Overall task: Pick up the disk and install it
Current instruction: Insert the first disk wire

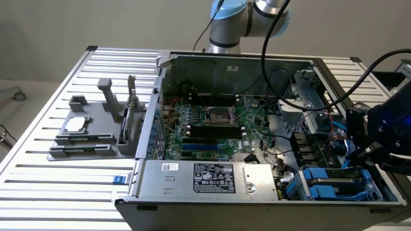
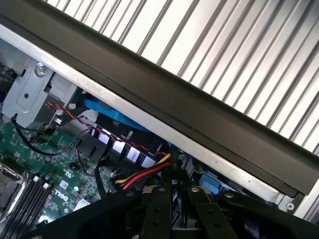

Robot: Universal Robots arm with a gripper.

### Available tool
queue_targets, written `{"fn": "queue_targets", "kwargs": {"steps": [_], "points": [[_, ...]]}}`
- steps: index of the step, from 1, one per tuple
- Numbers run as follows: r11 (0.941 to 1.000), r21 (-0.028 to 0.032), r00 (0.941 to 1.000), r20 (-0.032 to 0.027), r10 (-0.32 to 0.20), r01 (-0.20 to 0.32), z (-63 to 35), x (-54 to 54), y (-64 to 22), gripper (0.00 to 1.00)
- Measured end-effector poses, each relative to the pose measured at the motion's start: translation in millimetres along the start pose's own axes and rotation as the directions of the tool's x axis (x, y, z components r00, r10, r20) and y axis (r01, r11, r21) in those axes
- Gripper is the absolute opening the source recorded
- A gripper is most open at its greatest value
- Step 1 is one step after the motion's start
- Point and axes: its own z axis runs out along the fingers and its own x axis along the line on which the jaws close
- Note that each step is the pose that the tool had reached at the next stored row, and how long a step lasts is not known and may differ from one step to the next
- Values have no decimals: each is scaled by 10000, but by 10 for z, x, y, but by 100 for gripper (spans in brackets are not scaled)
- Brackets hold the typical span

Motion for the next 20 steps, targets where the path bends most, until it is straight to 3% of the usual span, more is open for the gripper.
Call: {"fn": "queue_targets", "kwargs": {"steps": [6,16,20], "points": [[9995,104,9996,-58,286,-285,-1,3,-2,16],[9974,285,9975,-229,667,-660,-12,-2,-9,16],[9968,302,9969,-238,754,-746,-13,-9,-37,16]]}}
